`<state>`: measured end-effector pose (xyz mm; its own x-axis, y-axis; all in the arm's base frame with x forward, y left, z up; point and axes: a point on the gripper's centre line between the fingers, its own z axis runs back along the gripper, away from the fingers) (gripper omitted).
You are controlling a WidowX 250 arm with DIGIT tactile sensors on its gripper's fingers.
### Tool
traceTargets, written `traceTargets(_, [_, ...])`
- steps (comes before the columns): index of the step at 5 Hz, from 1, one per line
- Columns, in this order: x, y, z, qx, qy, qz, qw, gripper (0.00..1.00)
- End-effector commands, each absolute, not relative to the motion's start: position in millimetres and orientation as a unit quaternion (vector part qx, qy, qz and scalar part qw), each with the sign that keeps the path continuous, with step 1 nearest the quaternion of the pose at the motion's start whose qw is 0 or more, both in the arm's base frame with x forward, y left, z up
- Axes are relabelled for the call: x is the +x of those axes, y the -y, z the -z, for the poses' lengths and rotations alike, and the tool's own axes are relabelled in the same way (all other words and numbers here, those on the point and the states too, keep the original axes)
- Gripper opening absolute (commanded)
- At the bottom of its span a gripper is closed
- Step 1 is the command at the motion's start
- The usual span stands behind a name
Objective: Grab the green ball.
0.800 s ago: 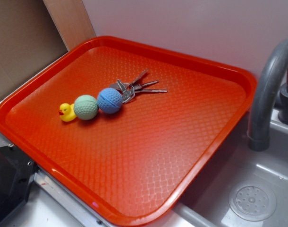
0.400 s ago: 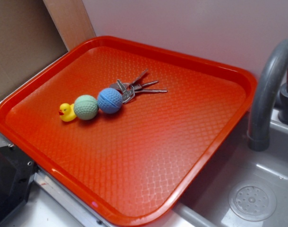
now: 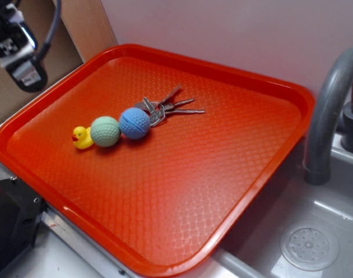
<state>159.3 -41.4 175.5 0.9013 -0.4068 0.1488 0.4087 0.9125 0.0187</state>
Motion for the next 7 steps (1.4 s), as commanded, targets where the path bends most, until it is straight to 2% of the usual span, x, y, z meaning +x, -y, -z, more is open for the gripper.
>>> traceTargets(1, [172.0,20.8,-100.9,0.019,0.067,0.22,0.973,1.0])
traceTargets(2, [191.6,17.8,-63.6,-0.008,0.1,0.247,0.964,1.0])
traceTargets(3, [199.5,23.9,-39.7,-0.009,0.096,0.243,0.965,1.0])
traceTargets(4, [206.6,23.6,-35.1,-0.008,0.09,0.229,0.969,1.0])
traceTargets(5, [206.9,22.2,-34.9,-0.005,0.083,0.226,0.971,0.0])
traceTargets(7, [209.3,22.1,-32.0,-0.02,0.072,0.226,0.971,0.0])
